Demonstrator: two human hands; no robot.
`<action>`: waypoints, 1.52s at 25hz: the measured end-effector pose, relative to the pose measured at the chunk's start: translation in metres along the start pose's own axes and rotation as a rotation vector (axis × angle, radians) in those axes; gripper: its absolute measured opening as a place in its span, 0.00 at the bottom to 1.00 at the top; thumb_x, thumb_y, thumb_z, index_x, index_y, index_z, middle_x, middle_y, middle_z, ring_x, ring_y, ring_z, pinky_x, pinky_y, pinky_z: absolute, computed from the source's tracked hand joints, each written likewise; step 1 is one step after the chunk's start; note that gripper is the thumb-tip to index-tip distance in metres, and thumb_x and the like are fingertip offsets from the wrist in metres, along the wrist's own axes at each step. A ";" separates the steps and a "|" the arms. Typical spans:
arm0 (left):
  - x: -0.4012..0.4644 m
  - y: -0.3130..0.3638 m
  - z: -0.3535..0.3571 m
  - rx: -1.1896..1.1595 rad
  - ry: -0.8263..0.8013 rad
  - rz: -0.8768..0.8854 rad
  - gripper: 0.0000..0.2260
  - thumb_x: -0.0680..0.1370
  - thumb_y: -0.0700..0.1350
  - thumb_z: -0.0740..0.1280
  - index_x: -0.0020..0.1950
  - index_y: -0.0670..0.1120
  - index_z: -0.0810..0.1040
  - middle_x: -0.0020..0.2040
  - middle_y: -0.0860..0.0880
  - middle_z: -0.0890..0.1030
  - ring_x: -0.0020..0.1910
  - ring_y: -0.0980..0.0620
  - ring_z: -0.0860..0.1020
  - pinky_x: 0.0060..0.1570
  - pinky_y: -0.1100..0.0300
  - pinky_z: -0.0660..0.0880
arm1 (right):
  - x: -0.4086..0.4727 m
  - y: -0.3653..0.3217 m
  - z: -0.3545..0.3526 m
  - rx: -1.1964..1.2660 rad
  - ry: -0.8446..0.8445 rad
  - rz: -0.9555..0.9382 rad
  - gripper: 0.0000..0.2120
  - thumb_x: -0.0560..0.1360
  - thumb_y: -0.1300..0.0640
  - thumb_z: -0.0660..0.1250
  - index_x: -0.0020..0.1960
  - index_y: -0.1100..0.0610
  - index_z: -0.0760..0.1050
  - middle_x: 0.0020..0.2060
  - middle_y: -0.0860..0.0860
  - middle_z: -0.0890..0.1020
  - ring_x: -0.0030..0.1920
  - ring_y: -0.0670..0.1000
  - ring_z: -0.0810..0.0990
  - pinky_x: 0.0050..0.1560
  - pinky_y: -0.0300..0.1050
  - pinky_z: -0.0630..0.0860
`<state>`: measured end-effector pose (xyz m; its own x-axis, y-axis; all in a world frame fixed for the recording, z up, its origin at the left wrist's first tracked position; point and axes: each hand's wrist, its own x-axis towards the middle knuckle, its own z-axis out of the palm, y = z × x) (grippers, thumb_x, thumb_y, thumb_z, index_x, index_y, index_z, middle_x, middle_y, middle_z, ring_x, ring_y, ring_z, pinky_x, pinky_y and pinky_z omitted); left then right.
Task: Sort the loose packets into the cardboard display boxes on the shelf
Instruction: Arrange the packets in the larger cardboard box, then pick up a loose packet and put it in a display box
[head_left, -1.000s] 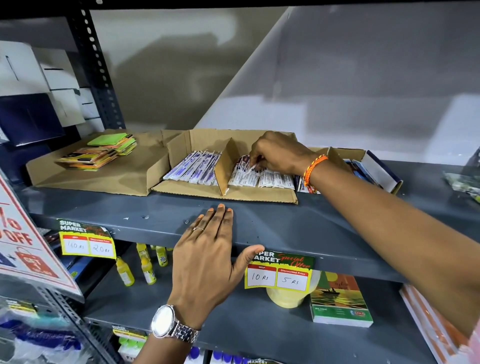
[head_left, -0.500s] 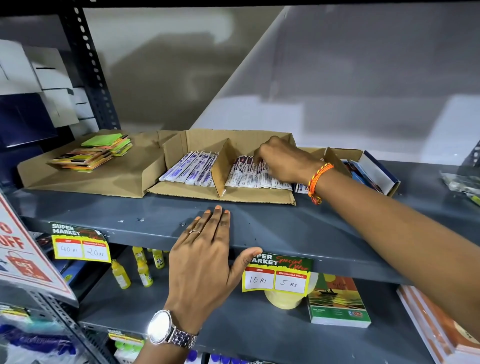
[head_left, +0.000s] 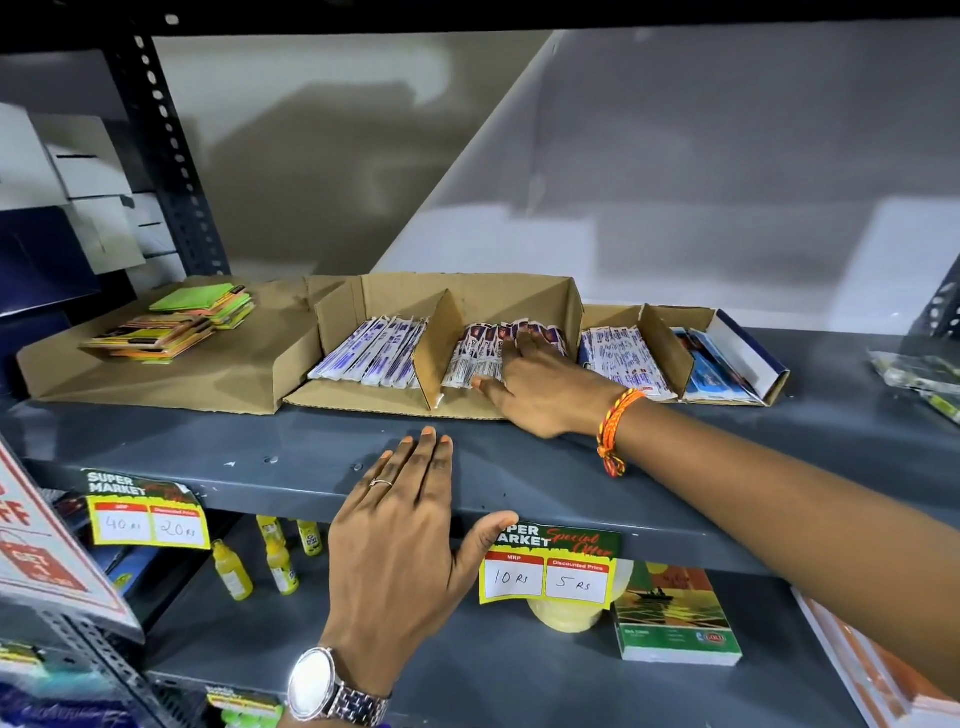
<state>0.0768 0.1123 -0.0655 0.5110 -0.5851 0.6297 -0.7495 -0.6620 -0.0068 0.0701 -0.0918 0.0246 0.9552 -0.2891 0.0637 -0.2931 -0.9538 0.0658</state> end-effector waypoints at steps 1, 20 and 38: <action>0.000 0.000 0.000 -0.003 -0.004 0.000 0.39 0.80 0.70 0.49 0.69 0.40 0.77 0.68 0.41 0.78 0.67 0.43 0.77 0.68 0.52 0.66 | -0.005 -0.002 -0.003 -0.012 0.058 -0.013 0.36 0.81 0.40 0.45 0.75 0.70 0.57 0.74 0.70 0.58 0.76 0.66 0.56 0.76 0.56 0.55; 0.007 0.037 -0.006 -0.089 -0.042 0.033 0.37 0.81 0.67 0.48 0.69 0.39 0.76 0.67 0.41 0.79 0.68 0.42 0.76 0.65 0.49 0.71 | -0.120 0.062 -0.019 0.137 0.445 0.030 0.15 0.78 0.53 0.56 0.43 0.62 0.76 0.38 0.58 0.79 0.41 0.60 0.78 0.41 0.50 0.73; 0.011 0.069 0.004 -0.095 -0.006 0.121 0.34 0.81 0.66 0.48 0.68 0.41 0.78 0.66 0.43 0.80 0.66 0.44 0.78 0.63 0.50 0.73 | -0.105 0.074 0.011 -0.005 0.221 0.001 0.21 0.79 0.48 0.54 0.65 0.57 0.73 0.65 0.53 0.77 0.66 0.55 0.74 0.69 0.58 0.65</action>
<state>0.0322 0.0585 -0.0624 0.4169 -0.6607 0.6243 -0.8419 -0.5396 -0.0089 -0.0513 -0.1326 0.0117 0.9228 -0.2644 0.2801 -0.2945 -0.9530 0.0708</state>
